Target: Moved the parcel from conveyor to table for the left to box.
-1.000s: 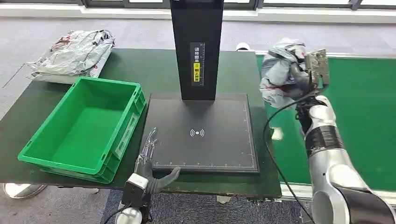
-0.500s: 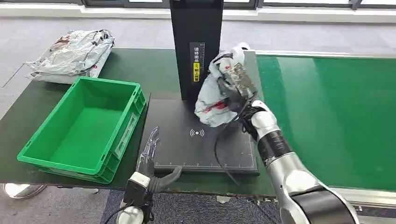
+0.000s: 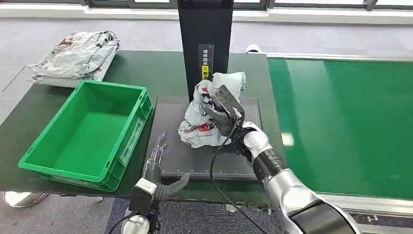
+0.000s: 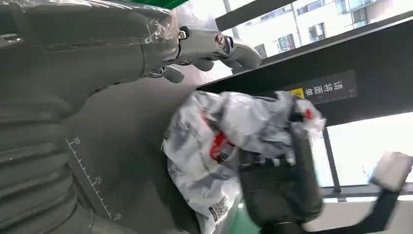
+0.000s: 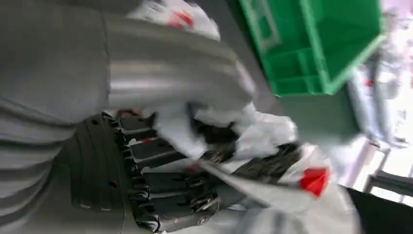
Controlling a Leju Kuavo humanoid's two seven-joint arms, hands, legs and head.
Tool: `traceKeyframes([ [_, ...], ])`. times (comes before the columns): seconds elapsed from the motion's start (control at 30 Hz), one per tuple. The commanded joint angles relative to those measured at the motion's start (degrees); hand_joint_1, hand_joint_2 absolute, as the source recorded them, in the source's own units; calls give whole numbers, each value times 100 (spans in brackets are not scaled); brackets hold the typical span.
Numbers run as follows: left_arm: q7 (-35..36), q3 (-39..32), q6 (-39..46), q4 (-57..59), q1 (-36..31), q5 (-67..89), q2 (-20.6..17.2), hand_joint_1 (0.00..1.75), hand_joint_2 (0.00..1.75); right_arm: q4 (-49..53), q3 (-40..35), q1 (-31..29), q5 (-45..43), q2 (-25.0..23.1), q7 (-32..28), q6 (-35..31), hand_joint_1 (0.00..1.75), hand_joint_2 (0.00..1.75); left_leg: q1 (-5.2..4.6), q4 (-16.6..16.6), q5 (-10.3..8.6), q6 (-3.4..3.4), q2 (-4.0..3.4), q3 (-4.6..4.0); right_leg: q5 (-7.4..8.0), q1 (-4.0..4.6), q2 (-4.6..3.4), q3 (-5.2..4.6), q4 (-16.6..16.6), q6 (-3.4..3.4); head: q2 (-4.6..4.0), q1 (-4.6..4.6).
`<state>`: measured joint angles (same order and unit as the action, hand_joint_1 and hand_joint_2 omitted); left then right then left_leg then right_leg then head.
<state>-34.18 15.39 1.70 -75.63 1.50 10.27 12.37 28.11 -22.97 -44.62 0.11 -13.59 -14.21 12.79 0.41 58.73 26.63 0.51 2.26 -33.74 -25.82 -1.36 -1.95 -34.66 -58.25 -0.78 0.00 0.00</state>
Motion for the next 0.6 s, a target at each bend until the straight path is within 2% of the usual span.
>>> traceKeyframes([
  [0.03, 35, 198, -2, 211, -150, -59, -243, 0, 175, -795, -537, -92, -77, 120, 87, 24, 0, 175, 2, -11, -2, -1, -12, 15, 2, 7, 18, 17, 13, 8, 0, 0],
  [0.2, 38, 146, 8, 91, -105, -64, -220, 0, 175, -793, -442, -109, -306, 250, 121, 419, 0, 175, 3, -14, -3, -1, -9, 17, 2, 8, 25, 21, 17, 9, 2, 0],
  [0.33, 65, 100, -18, 87, -96, -48, -214, 0, 175, -578, -398, -125, -426, 426, -78, 631, 0, 175, 3, -8, -3, -1, -5, 11, 0, 7, 25, 16, 12, 7, 2, 0],
  [0.4, 65, 10, -10, 18, -13, -39, -179, 0, 175, -210, -849, -165, 274, 545, -405, -238, 0, 175, 4, -14, -5, -2, -9, 16, 3, 10, 31, 22, 19, 10, 0, 0],
  [0.43, 70, 4, -30, 1, 12, -4, -186, 0, 175, 77, -831, -121, 225, 600, -440, -13, 0, 0, 2, -5, -2, -2, -6, 7, 1, 6, 24, 11, 10, 6, 0, 0],
  [0.6, 18, -35, -88, 188, -91, 60, -147, 0, 175, 1813, -984, 399, 441, 1090, -654, 357, 0, 0, 3, -5, -3, -3, -4, 5, 1, 8, 28, 12, 12, 7, 0, 0],
])
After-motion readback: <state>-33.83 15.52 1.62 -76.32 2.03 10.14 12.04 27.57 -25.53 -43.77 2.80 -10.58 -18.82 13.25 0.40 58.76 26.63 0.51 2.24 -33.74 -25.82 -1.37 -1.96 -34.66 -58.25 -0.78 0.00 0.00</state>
